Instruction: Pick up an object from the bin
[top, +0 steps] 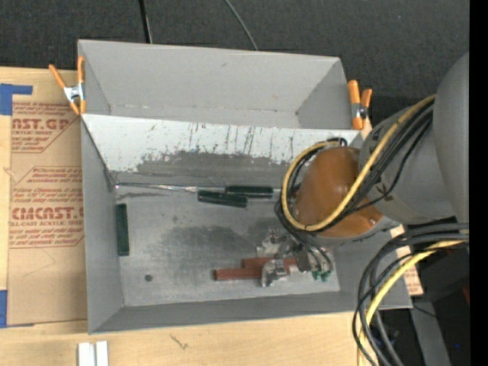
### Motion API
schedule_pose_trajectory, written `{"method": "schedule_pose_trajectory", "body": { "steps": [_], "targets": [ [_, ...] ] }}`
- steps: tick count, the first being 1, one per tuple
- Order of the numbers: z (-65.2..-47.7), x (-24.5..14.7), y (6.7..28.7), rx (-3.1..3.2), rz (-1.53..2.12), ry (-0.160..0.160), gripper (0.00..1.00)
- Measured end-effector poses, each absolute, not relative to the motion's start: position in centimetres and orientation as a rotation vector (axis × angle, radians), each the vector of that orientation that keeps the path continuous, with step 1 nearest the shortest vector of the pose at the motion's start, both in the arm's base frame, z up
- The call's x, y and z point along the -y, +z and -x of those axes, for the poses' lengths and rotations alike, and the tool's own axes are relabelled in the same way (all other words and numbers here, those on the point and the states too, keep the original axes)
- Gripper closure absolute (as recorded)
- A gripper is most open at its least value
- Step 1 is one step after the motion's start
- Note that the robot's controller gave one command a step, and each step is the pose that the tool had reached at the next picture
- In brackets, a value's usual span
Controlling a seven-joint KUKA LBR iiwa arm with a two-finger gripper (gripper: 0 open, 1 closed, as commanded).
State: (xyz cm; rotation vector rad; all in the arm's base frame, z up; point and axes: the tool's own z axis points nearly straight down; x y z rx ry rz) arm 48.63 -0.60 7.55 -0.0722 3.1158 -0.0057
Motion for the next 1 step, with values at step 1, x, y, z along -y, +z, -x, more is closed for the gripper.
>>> {"method": "schedule_pose_trajectory", "body": {
  "steps": [1],
  "targets": [
    [-48.63,0.60,7.55,-3.116,0.073,-0.006,1.00]
  ]
}}
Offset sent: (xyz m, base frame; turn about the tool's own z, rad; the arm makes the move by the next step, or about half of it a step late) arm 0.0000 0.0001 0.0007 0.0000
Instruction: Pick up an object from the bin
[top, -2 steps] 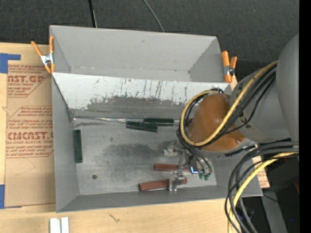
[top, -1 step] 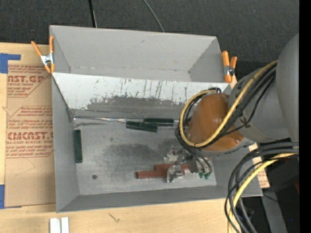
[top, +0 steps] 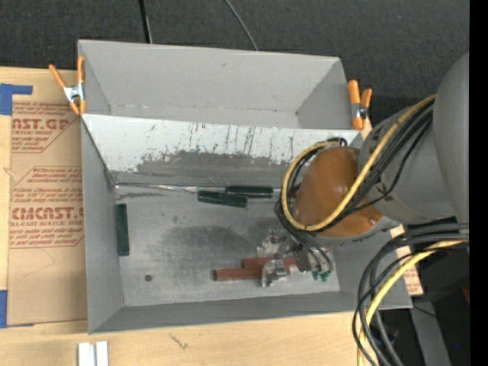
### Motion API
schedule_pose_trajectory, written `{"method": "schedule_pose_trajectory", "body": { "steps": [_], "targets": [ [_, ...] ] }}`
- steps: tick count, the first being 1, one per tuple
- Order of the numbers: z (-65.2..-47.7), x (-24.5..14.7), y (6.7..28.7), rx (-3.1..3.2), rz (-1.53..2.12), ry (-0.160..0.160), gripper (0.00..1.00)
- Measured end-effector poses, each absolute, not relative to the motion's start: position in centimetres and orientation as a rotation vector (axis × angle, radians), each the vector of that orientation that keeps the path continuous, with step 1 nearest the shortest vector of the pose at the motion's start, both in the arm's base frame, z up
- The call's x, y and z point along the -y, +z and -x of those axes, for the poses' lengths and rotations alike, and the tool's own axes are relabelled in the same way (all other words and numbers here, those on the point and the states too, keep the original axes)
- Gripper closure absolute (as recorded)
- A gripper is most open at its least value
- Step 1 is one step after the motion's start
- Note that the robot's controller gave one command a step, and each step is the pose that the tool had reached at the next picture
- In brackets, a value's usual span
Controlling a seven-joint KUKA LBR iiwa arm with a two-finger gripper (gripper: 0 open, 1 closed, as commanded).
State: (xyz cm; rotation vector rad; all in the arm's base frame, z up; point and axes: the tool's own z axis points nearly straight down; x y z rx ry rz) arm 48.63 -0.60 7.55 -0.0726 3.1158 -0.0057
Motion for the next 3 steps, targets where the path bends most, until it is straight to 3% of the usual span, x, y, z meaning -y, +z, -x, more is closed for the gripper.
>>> {"method": "schedule_pose_trajectory", "body": {
  "steps": [3],
  "targets": [
    [-48.36,0.54,8.38,-3.140,0.074,-0.001,1.00]
  ]
}}
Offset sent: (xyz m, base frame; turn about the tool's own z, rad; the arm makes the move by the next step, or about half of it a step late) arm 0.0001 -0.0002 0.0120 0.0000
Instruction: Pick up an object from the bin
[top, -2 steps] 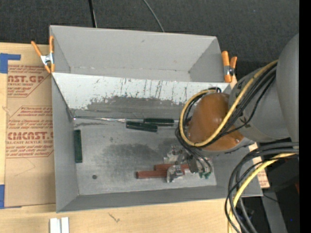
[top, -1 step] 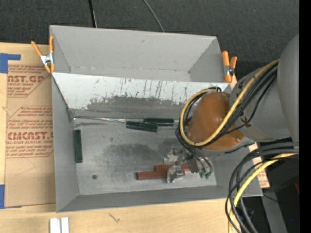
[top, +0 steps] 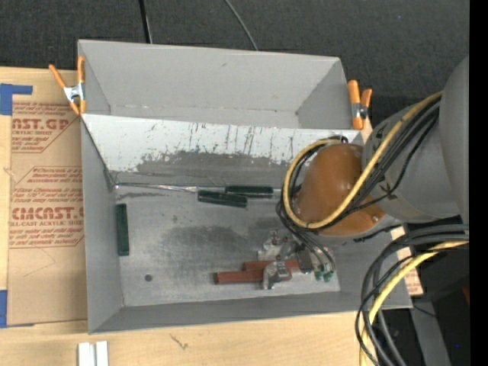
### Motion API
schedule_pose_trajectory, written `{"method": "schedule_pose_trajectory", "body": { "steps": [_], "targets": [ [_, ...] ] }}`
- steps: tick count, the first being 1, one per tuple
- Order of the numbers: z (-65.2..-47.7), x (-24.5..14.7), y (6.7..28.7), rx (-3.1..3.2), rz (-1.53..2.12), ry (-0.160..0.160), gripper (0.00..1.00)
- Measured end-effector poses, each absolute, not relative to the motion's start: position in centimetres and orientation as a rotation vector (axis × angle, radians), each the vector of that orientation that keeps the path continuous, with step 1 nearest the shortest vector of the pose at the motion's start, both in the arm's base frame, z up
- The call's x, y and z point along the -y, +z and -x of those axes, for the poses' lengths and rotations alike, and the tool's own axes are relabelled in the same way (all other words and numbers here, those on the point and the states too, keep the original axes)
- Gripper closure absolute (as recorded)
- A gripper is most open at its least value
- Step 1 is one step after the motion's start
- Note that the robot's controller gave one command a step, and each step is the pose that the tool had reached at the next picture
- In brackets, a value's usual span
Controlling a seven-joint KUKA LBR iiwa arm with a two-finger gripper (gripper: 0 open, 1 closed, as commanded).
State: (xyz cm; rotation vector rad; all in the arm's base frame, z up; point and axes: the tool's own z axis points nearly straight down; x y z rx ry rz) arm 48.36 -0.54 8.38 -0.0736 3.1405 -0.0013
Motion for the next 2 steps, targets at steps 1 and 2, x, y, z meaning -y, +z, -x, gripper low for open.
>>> {"method": "schedule_pose_trajectory", "body": {
  "steps": [1,2],
  "targets": [
    [-48.3,0.5,9.4,-3.143,0.074,0.000,1.00],
    [-48.2,0.5,10.6,-3.148,0.075,0.000,1.00]
  ]
}}
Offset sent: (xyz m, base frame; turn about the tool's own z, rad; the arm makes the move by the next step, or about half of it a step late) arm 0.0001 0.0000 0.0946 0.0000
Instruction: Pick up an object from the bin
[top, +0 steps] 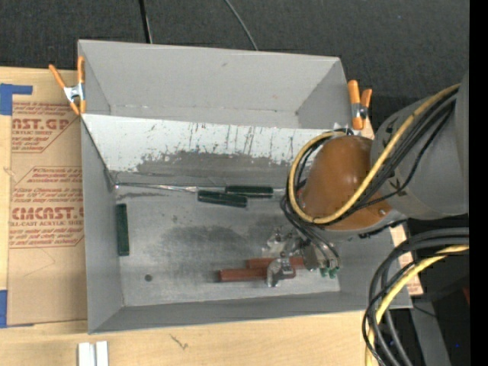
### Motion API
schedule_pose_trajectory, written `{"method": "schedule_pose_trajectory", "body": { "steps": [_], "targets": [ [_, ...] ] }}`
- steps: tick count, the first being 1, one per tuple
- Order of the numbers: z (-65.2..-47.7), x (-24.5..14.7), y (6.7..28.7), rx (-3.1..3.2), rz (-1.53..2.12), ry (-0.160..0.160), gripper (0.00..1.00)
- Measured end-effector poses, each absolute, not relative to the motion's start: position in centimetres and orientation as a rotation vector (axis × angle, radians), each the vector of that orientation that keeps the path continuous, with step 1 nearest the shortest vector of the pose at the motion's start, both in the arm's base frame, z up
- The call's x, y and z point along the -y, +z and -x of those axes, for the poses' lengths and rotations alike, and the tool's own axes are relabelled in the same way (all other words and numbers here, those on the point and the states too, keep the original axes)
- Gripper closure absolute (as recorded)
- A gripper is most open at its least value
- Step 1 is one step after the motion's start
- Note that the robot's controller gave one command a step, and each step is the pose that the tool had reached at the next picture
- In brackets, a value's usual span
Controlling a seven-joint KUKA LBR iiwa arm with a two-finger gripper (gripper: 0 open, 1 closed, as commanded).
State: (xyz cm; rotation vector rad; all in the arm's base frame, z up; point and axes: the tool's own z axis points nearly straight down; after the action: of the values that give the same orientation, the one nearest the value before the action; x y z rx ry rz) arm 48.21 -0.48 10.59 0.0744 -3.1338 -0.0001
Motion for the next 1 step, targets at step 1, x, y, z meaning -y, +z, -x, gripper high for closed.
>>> {"method": "schedule_pose_trajectory", "body": {
  "steps": [1],
  "targets": [
    [-48.18,0.48,12.73,3.135,-0.074,0.000,1.00]
  ]
}}
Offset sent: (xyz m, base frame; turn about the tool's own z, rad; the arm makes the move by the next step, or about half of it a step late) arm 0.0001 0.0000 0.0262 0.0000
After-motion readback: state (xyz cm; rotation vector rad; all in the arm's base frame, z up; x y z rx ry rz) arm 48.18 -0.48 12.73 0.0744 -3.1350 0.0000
